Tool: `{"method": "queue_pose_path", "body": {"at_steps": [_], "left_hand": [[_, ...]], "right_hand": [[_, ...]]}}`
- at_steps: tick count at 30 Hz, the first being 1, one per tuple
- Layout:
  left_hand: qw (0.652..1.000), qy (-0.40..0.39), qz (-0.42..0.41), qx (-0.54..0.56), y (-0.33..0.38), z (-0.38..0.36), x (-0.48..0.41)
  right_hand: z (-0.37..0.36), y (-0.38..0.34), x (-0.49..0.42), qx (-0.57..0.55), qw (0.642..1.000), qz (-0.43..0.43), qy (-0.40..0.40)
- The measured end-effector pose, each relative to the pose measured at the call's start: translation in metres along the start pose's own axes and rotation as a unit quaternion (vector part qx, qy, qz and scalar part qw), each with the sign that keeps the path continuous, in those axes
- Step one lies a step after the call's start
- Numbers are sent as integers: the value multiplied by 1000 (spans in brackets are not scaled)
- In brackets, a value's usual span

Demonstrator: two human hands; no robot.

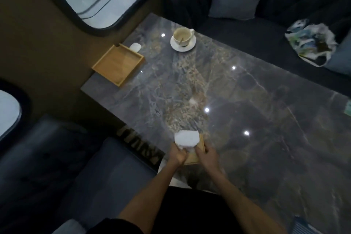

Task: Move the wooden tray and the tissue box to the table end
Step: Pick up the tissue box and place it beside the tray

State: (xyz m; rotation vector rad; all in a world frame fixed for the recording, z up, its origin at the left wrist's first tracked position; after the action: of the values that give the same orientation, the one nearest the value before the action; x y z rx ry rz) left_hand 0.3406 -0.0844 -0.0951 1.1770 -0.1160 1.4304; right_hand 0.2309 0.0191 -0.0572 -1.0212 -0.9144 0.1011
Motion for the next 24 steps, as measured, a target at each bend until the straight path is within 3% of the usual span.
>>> {"method": "queue_pose_path", "body": {"at_steps": [6,13,17,24], "left_hand": [[999,4,-25,31,-3,32,-40],[997,22,14,72,-1,106,-103],[989,50,70,123,-10,174,-142],[970,37,191,146,-38,318,-187]], "right_hand": [[-38,-16,-26,-3,1000,-26,-12],[-114,-79,-48,29,997,-15,-68],[-187,-94,-80,56,997,-2,-61],[-345,-149,-104,99,983,42,-146]]}}
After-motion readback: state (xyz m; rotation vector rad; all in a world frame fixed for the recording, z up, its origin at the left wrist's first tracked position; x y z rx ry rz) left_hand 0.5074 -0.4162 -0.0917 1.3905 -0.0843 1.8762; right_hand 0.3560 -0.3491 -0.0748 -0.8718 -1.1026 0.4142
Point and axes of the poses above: each hand's wrist, its own x-axis away from the middle knuckle, its own z-axis out of the back of the hand, y = z × x, the point moved 4 cm from there along -x, towards the middle knuckle, and after that the axes turned 15 degrees about -x, right-handed, at the moved point
